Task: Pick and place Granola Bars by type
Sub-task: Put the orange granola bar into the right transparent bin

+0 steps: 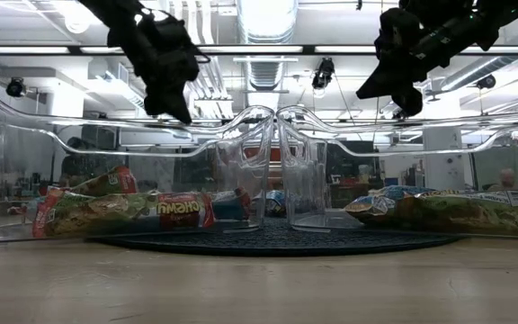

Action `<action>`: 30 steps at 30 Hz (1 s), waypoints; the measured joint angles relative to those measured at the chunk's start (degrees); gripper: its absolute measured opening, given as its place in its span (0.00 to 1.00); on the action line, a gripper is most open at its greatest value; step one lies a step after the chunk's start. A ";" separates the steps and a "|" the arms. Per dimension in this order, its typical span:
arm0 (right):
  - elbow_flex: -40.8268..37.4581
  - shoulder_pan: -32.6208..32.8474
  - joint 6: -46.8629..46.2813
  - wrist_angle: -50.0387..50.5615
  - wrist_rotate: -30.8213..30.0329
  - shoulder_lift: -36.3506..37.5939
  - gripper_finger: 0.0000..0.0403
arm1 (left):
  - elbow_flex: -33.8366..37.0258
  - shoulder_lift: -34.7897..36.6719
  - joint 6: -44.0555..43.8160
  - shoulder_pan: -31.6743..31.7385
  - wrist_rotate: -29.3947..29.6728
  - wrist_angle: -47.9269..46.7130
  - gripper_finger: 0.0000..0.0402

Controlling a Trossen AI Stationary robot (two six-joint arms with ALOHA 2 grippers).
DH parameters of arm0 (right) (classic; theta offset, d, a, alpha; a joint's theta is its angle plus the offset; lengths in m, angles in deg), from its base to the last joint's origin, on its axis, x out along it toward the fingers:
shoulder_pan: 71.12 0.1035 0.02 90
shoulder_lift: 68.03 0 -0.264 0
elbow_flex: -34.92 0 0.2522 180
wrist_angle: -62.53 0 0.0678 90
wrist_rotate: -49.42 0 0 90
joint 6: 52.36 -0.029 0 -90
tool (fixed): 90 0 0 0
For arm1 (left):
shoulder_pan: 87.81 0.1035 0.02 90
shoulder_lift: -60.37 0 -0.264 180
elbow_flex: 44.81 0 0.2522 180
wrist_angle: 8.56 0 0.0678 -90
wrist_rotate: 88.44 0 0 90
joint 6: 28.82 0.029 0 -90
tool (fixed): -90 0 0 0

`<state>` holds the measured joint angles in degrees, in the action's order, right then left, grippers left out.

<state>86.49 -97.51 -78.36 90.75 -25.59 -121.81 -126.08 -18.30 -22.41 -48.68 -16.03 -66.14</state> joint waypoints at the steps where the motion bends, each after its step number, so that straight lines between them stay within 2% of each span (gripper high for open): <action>1: 0.00 0.01 0.00 0.00 0.00 0.00 0.02 | 1.24 0.26 -0.09 -0.02 -0.30 0.93 0.00; 8: 0.00 0.02 -0.46 0.00 0.00 0.00 0.02 | 6.19 4.96 -2.38 -1.13 -0.97 6.74 0.00; 21: -0.02 0.02 -0.53 -0.18 -0.02 0.00 0.02 | 17.49 18.17 -8.61 -1.46 -0.52 18.83 0.00; 30: 2.49 0.02 -0.42 -0.22 -0.04 0.02 0.02 | 19.35 19.70 -8.65 -1.44 -0.52 19.85 0.00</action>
<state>88.98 -97.49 -78.77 90.53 -25.64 -121.79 -106.73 1.39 -31.06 -50.12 -16.55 -46.29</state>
